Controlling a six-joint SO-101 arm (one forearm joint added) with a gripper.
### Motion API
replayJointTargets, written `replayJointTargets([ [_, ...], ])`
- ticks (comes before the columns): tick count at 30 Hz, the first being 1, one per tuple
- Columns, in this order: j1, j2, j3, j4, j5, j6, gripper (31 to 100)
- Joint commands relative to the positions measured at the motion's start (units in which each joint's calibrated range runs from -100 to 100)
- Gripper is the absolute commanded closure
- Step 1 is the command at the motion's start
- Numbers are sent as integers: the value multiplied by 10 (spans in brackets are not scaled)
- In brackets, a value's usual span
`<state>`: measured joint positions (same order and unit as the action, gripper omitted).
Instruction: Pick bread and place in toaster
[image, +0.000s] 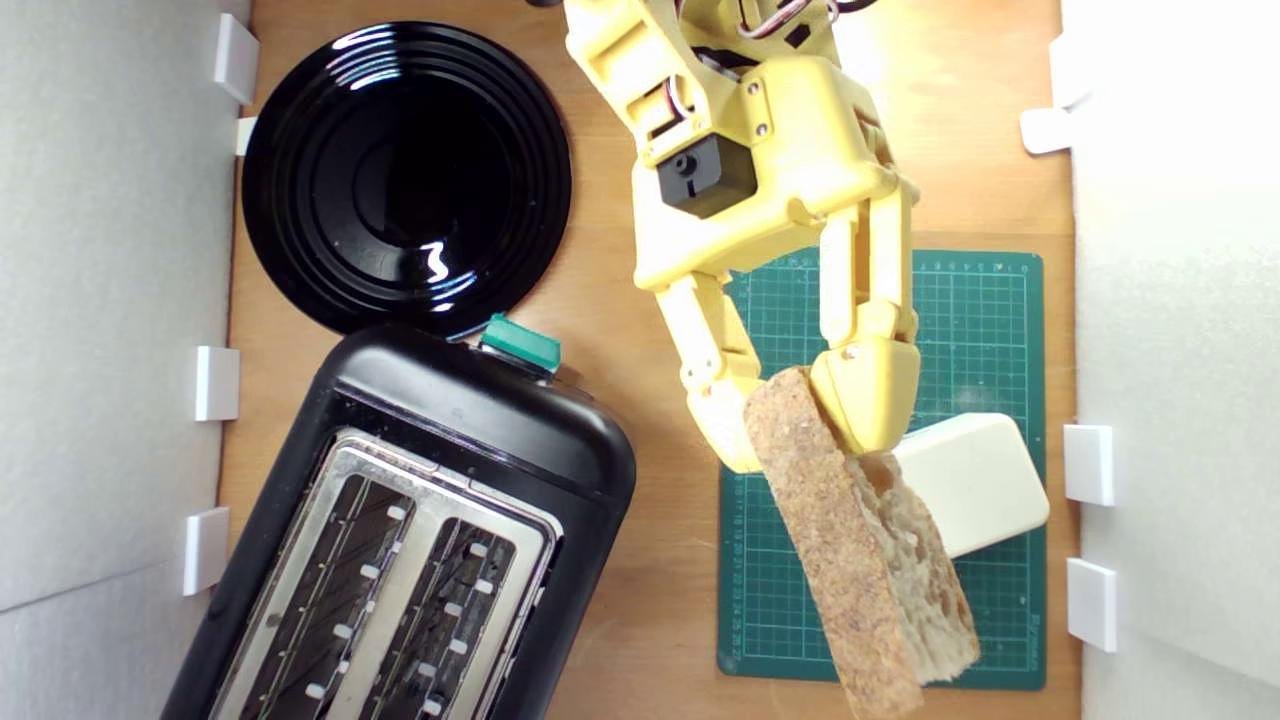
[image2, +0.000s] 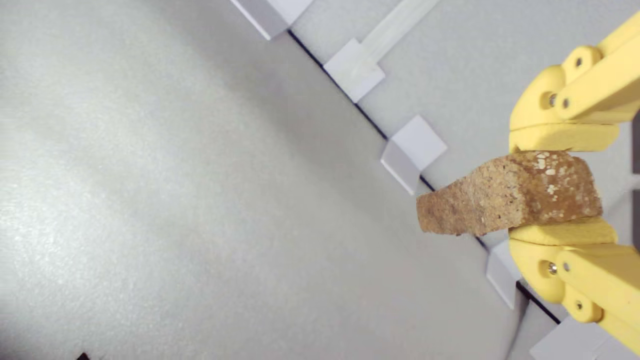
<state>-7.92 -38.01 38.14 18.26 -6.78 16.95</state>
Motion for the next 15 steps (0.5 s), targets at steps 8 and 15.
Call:
replayJointTargets([
  [8,65,-31,-159,-116,152,122,735],
  [15,122,-31,-183,-117,191,158,735],
])
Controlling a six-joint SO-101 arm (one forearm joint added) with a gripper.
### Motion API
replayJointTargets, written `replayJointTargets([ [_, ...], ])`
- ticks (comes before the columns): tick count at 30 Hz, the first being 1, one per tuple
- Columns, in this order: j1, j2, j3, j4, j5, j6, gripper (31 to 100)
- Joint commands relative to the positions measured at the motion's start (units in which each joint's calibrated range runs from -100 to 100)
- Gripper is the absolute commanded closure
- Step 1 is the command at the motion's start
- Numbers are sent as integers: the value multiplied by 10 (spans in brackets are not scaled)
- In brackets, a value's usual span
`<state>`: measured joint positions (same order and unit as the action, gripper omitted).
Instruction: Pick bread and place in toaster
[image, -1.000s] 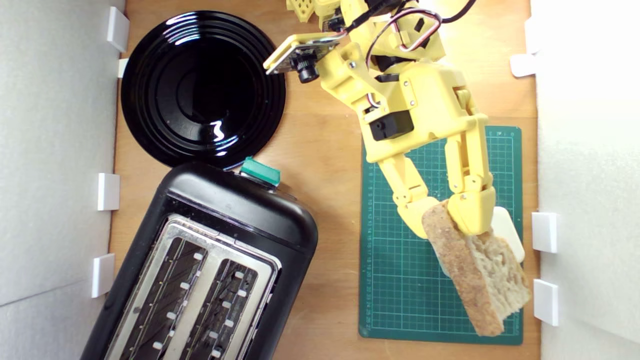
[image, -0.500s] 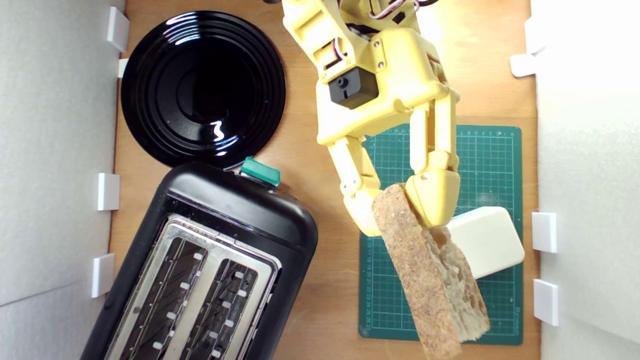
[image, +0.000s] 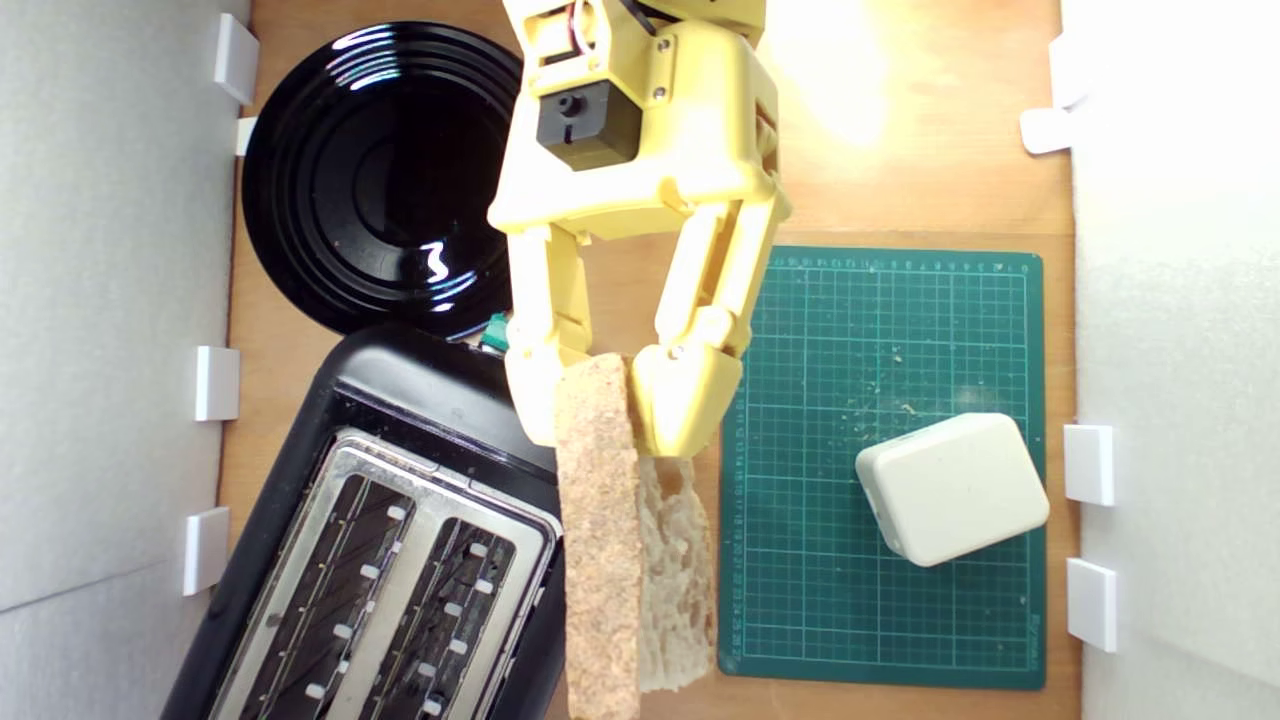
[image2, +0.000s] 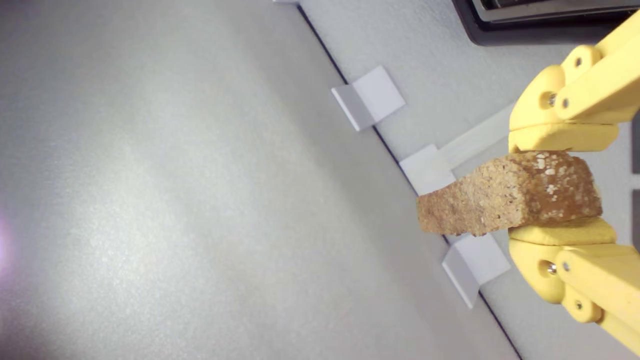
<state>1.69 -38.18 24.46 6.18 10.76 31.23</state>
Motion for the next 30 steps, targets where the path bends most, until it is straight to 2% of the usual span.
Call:
replayJointTargets([
  [1,36,-29,-46,4,20,20,735],
  [5,70,-29,-56,4,25,23,735],
  [8,90,-24,-98,3,72,35,735],
  [15,95,-19,-194,4,191,74,742],
  [22,125,-18,-266,4,276,108,742],
  [25,144,2,-307,3,319,120,743],
  [30,147,50,-414,13,388,132,743],
])
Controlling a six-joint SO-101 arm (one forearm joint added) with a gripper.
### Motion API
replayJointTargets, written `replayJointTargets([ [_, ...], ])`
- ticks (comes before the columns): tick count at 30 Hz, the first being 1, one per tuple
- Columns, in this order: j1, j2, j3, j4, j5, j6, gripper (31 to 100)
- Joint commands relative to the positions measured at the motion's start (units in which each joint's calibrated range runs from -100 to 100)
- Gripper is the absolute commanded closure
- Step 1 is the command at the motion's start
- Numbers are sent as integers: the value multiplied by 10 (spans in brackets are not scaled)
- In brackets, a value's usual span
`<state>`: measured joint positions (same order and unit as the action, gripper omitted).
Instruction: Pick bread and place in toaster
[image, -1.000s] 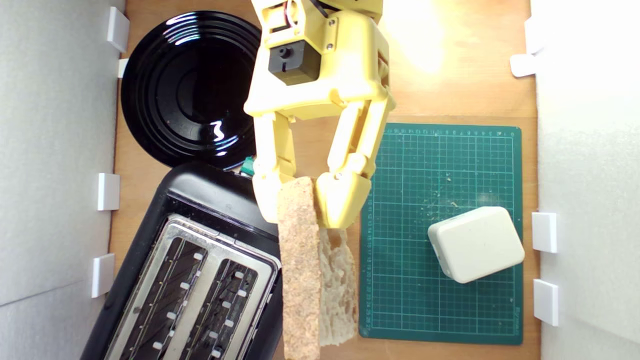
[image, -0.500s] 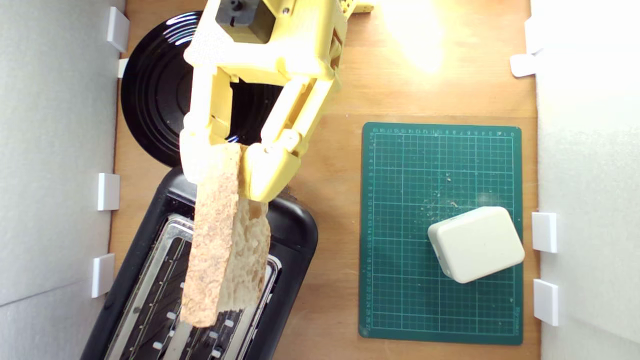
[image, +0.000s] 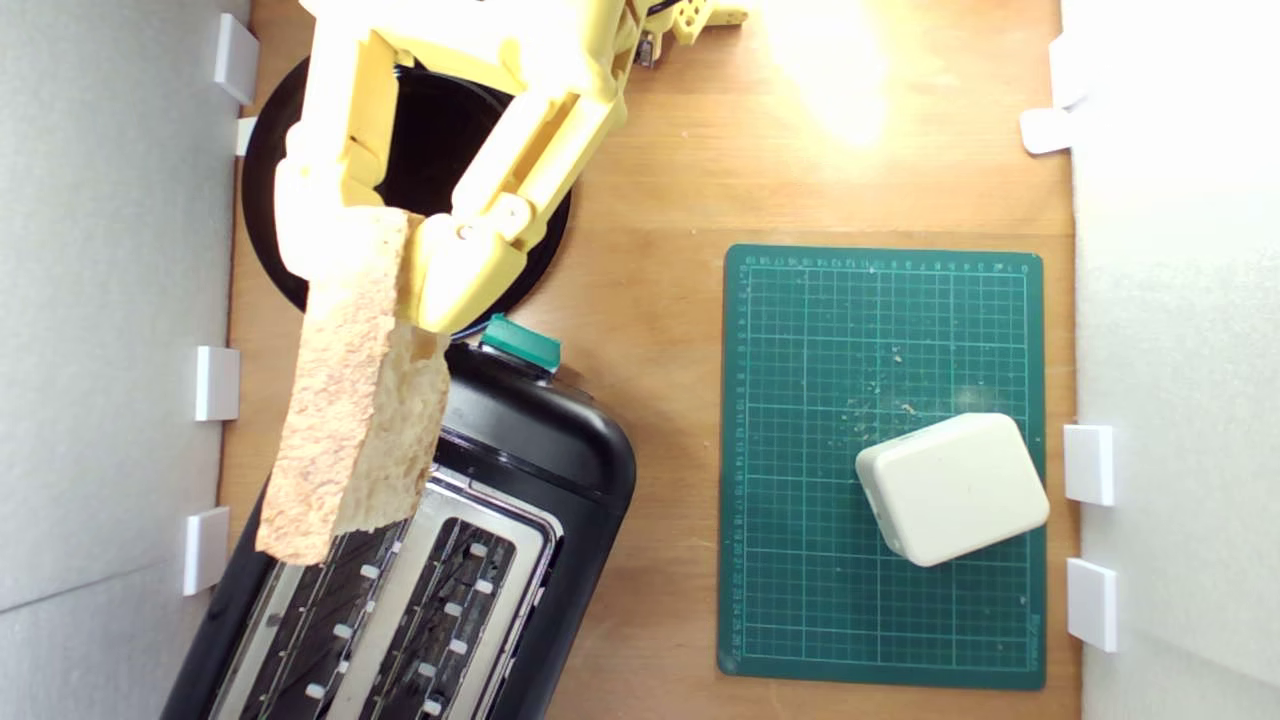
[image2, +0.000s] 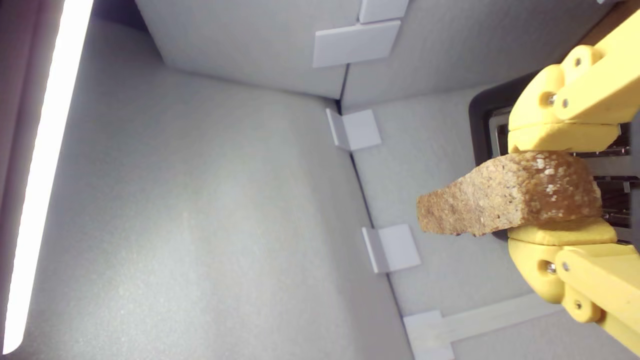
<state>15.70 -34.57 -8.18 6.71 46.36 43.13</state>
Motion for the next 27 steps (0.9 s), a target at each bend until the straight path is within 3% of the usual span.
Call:
replayJointTargets([
  [1,7,21,-97,12,43,18,743],
  [12,7,64,-114,28,117,50,744],
  [27,8,123,-115,45,118,52,744],
])
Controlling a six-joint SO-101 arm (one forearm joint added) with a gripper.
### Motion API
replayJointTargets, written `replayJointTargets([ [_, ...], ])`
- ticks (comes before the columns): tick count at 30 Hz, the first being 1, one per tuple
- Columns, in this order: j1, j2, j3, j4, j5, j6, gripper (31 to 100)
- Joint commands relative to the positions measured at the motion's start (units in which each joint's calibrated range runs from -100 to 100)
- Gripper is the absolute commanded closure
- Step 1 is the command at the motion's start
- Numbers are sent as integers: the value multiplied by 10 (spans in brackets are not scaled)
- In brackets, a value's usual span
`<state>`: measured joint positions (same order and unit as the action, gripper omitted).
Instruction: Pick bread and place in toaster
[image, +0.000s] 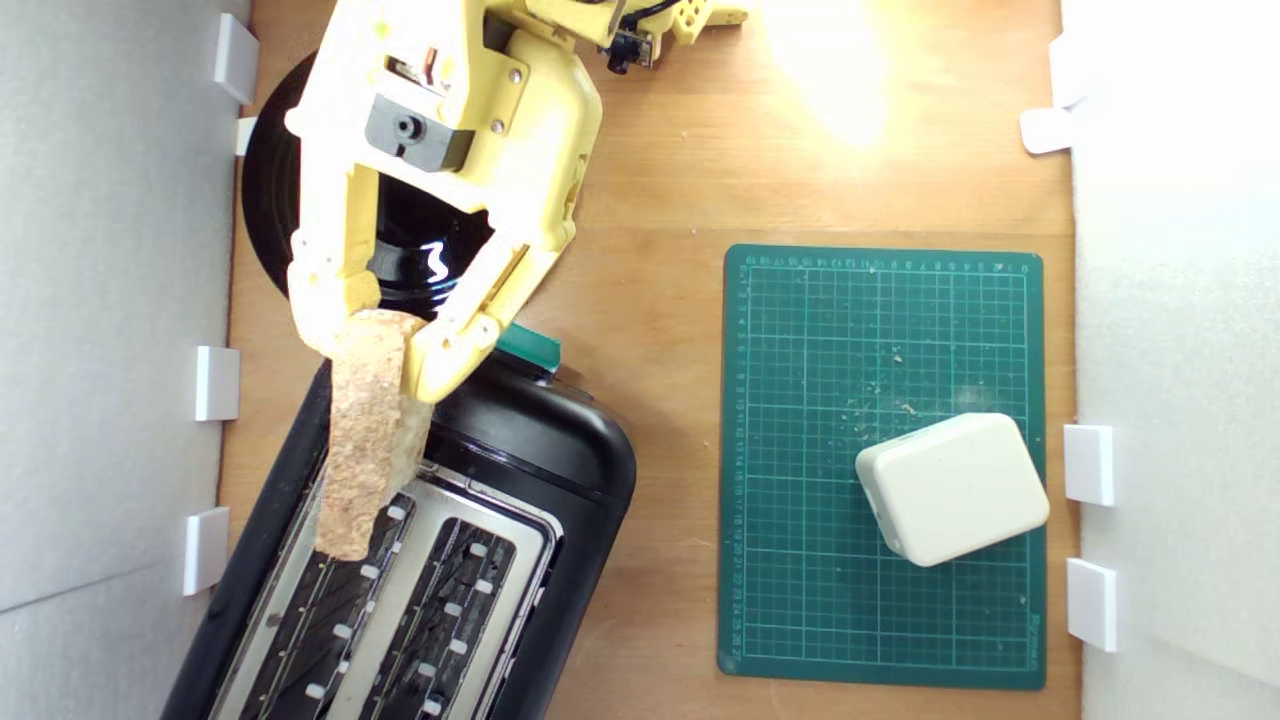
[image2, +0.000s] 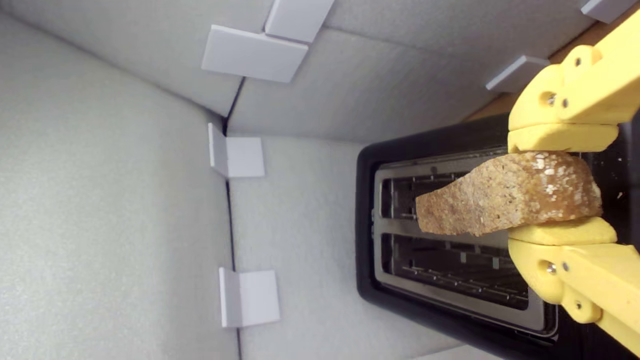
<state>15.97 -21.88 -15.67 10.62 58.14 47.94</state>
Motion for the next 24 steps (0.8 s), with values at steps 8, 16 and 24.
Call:
replayJointTargets([
  [8,5,7,-59,10,-1,4,744],
  [16,5,41,-97,20,-1,4,744],
  [24,6,62,-120,27,-2,4,744],
])
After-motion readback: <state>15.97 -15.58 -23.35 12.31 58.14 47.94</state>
